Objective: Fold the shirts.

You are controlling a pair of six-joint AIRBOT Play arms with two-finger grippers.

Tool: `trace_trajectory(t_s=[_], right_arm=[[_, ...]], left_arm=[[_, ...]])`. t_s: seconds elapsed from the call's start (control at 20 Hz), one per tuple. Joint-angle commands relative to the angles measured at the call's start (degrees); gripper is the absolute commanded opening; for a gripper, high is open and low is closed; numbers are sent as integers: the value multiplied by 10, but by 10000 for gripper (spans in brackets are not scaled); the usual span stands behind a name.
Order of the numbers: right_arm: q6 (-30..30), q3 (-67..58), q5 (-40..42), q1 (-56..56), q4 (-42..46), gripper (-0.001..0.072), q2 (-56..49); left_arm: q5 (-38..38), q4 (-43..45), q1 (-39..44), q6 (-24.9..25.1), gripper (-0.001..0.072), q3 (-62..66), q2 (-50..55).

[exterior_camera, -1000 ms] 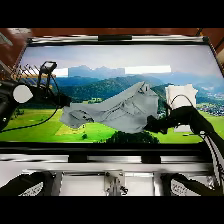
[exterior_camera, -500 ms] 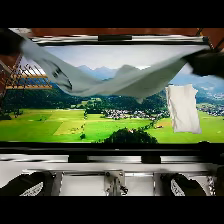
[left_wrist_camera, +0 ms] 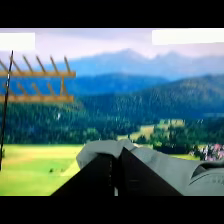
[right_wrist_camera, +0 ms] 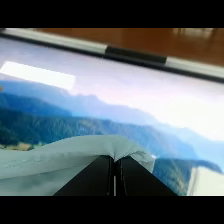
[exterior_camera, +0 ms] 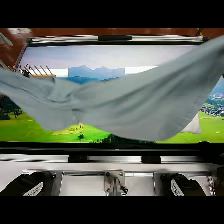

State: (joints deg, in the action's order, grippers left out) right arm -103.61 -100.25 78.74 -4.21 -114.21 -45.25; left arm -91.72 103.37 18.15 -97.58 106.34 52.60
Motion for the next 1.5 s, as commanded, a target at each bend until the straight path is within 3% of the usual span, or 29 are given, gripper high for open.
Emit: trace_trajectory(t_s=[0.0, 0.2, 0.45, 0.7, 1.0, 1.05, 1.1, 1.15, 1.2, 1.25, 1.45], right_arm=[[18, 5, 140, 0, -3, 59, -47], [18, 125, 150, 0, -24, 58, -92], [18, 294, 2, 0, -25, 59, -159], [18, 313, -129, 0, -56, 59, -261], [19, 313, -217, 0, -59, 59, -306], [20, 313, -225, 0, -58, 59, -306], [21, 313, -231, 0, -59, 59, -306], [21, 313, -229, 0, -59, 59, -306], [21, 313, -225, 0, -59, 59, -306], [23, 313, -218, 0, -59, 59, -306], [27, 313, -187, 0, -59, 60, -306]], left_arm=[[-70, 2, 0, -14, 34, -142, -7], [3, -29, 0, -39, 33, -350, -7], [169, -131, 0, -101, 34, -513, 13], [291, -152, -14, -122, 34, -519, 113], [415, -232, -88, -126, 35, -504, 200], [432, -250, -93, -124, 62, -504, 208], [443, -266, -98, -105, 187, -504, 211], [442, -272, -104, -78, 358, -502, 211], [425, -271, -115, -50, 580, -493, 211], [386, -271, -135, -19, 631, -477, 211], [179, -271, -240, 116, 630, -433, 208]])
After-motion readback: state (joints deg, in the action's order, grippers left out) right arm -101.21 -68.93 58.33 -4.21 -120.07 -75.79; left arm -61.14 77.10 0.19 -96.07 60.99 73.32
